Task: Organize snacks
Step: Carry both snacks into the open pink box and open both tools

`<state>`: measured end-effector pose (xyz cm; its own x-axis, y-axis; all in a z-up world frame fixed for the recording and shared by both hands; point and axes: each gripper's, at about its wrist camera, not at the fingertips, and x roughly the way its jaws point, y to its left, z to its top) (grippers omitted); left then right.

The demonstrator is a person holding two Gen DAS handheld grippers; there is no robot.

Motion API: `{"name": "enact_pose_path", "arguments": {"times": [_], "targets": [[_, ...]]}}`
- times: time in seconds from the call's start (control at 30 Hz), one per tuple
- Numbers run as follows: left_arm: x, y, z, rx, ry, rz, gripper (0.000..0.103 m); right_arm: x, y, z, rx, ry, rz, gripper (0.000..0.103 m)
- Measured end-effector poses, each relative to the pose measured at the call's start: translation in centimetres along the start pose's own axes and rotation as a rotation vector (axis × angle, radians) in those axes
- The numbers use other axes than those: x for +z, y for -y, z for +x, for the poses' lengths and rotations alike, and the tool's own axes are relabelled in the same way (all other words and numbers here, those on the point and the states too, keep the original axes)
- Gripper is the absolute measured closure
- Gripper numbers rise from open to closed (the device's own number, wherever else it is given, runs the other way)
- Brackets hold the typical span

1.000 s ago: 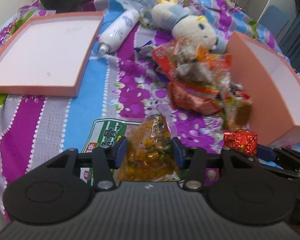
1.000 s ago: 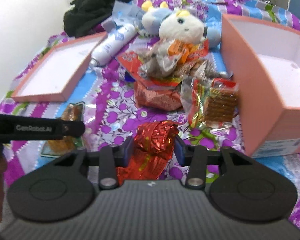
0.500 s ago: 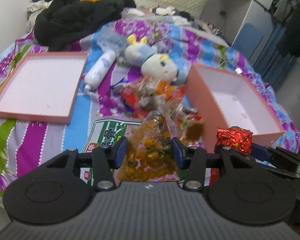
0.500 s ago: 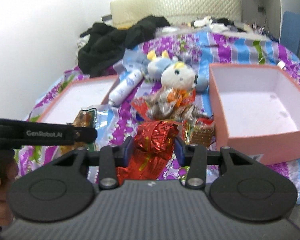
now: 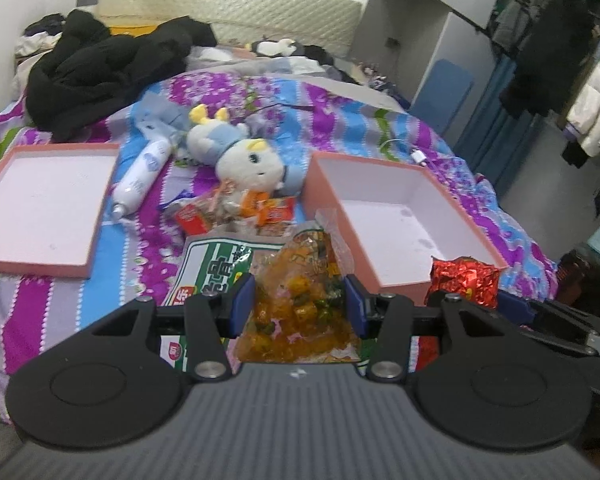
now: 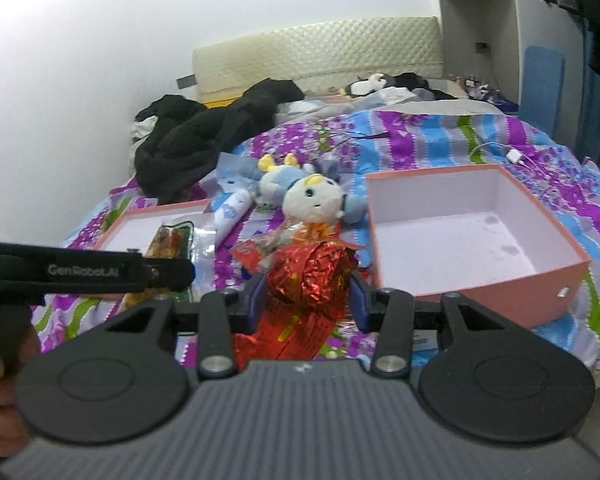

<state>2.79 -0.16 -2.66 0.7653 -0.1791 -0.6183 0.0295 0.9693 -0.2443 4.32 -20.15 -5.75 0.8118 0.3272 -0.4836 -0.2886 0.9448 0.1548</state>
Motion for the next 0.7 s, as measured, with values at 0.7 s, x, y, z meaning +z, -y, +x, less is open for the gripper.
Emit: {"name": "enact_pose_path", "arguments": {"times": [0.7], "targets": [[5.0,7.5,7.9,-0.122,-0.042,0.132,0.049,1.8,7.9,1.6,-0.156,0.002,0.109,0.057]]}}
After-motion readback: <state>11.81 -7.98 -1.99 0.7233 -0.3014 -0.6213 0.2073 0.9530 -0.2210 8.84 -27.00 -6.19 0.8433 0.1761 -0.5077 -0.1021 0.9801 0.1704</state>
